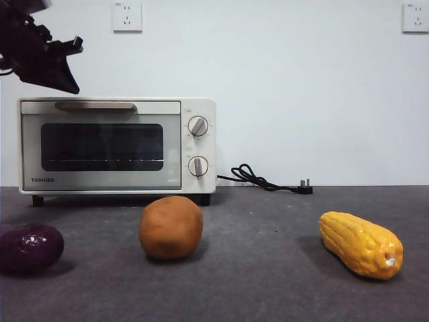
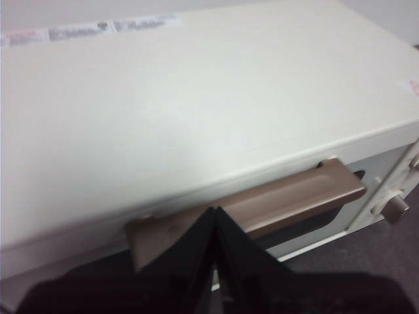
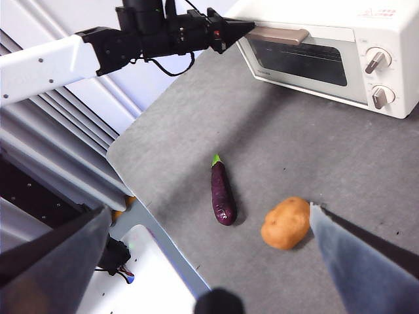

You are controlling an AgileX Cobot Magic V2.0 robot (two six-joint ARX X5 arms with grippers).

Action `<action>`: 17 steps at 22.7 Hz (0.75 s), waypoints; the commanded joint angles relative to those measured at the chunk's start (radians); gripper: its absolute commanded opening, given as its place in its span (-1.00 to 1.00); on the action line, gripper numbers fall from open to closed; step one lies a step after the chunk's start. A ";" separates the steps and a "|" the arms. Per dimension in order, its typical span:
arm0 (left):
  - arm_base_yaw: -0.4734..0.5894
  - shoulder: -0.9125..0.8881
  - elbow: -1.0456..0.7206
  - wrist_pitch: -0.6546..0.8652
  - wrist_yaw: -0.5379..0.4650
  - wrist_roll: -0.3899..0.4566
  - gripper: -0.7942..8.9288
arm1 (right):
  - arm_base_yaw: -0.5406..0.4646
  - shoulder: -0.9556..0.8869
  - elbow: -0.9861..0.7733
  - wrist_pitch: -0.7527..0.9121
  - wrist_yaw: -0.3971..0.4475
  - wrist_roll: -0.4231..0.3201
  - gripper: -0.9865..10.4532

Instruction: Take the eggplant from the table,put the eggplant in the oven

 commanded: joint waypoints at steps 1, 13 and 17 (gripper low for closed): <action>0.003 0.021 0.001 0.018 0.000 0.018 -0.85 | 0.002 0.001 0.003 0.000 -0.003 -0.011 0.17; 0.003 0.068 0.001 -0.008 0.001 0.030 -0.85 | 0.002 0.002 0.002 -0.019 -0.003 -0.016 0.17; 0.000 0.068 0.001 -0.093 0.005 0.030 -0.85 | 0.002 0.003 0.002 -0.016 -0.003 -0.016 0.17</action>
